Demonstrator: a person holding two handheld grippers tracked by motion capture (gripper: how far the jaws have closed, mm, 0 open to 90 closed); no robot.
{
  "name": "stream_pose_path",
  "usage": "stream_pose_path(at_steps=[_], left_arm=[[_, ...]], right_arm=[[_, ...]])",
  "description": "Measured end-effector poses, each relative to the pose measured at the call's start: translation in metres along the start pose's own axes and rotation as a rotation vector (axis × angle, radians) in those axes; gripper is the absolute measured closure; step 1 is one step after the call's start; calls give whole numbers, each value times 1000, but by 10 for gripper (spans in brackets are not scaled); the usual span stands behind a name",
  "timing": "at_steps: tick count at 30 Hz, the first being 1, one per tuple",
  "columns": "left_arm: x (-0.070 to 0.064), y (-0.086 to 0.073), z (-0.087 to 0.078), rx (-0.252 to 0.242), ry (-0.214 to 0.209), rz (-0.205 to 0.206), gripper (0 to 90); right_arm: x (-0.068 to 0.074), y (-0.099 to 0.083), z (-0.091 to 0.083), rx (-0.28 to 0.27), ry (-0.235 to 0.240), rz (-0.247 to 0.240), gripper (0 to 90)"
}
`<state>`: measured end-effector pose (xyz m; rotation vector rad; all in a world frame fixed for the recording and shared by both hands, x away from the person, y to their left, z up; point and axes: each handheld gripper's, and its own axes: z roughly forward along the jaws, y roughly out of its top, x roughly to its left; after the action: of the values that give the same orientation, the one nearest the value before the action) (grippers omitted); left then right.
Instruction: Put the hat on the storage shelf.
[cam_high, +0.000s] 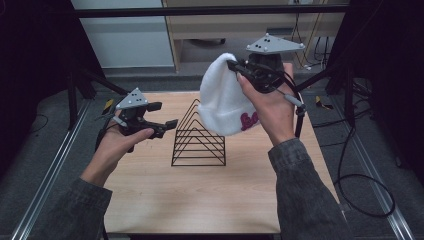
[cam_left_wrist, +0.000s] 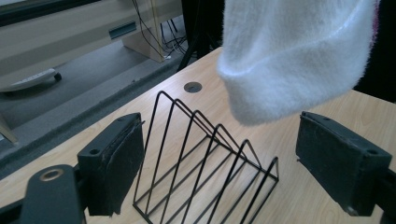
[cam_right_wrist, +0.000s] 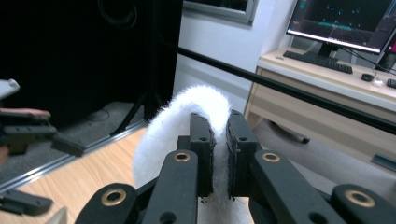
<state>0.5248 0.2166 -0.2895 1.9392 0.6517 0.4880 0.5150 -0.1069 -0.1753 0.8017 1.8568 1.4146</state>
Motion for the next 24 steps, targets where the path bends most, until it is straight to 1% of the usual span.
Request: stream_pose_path(at_steps=[1,5,6,10,11,14,16,18,19,20,22,24], left_arm=[[0,4,3,4,2,7,147],[-2,8,6,5,4,20,146],[-3,8,6,8,5,29,144],[-6,6,6,8,5,29,138],[-7,4,6,18,-1,33,137],[-8,3,8,27,-8,40,128],[-7,1,10,34,-8,37,124],[-7,0,12,35,-12,32,123],[-7,-2,14,40,-15,29,122],[-7,-2,15,42,-16,30,122],[-7,-3,19,45,-22,26,116],[-5,-4,24,43,-35,13,114]], right_arm=[[2,3,3,-8,7,-2,836],[5,5,8,-14,23,-4,836],[9,8,10,-21,29,-6,836],[12,10,12,-32,43,-1,836],[14,11,15,-33,45,-3,836],[17,13,17,-39,54,4,836],[21,16,19,-38,65,-1,835],[22,17,19,-38,67,-2,835],[26,21,21,-43,80,-1,836],[26,21,21,-43,80,-1,836],[31,26,24,-46,92,-10,835],[35,30,25,-51,101,-17,835]])
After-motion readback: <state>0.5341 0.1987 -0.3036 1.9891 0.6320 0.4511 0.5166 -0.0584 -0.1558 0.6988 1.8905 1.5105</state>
